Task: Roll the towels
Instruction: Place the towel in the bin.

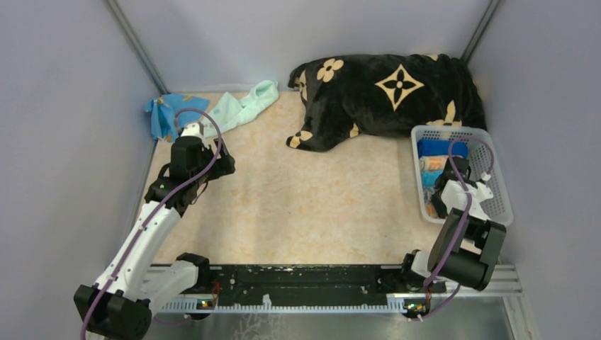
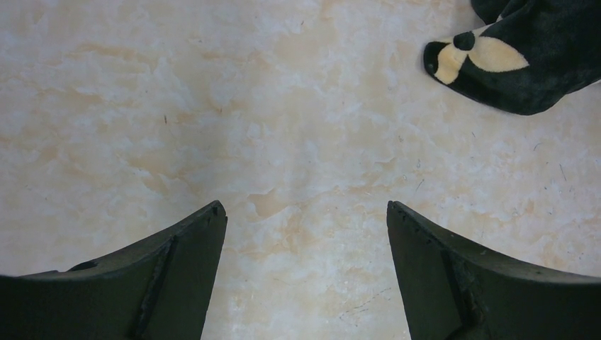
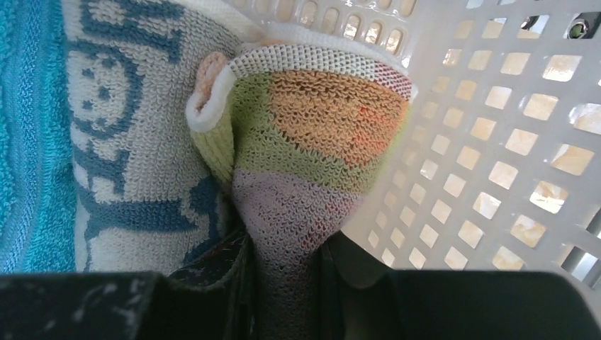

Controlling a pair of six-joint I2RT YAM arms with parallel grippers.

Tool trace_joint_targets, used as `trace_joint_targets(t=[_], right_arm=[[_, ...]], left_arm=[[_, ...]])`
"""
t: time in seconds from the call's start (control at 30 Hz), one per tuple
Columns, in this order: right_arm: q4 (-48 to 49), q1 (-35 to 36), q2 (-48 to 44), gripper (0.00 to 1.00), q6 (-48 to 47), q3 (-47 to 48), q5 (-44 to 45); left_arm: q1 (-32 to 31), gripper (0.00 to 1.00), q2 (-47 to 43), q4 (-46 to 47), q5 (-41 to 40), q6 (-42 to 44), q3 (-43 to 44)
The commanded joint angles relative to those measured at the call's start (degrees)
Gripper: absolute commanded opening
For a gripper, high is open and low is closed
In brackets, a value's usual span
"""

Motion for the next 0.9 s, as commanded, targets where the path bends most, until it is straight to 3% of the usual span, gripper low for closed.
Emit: trace_joint_targets(t=[0.0, 0.27, 0.47, 0.73, 0.87], right_arm=[[1.09, -0.24, 1.81, 0.09, 1.37, -1.15, -5.02], [-1.36, -0.28, -9.52, 0.46, 1.01, -0.27, -5.47], [-6.03, -0.21, -9.84, 0.70, 1.76, 3.21, -5.05], [-3.86, -0.29, -8.26, 0.71, 2.86, 0.32, -6.40], [-0.36, -0.50, -5.35, 0.66, 2.82, -1.69, -6.58]], left_arm=[[0.74, 0.89, -0.21, 1.51, 0.87, -0.23, -0.45], [1.40, 0.89, -0.22, 1.71, 1.28, -0.33, -0.49], [1.58, 0.89, -0.38, 1.86, 1.63, -0.33, -0.58], [1.99, 0.89, -0.78, 1.88, 1.91, -0.19, -0.62], [2.10, 0.89, -1.00, 1.95, 2.08, -0.24, -0.66]])
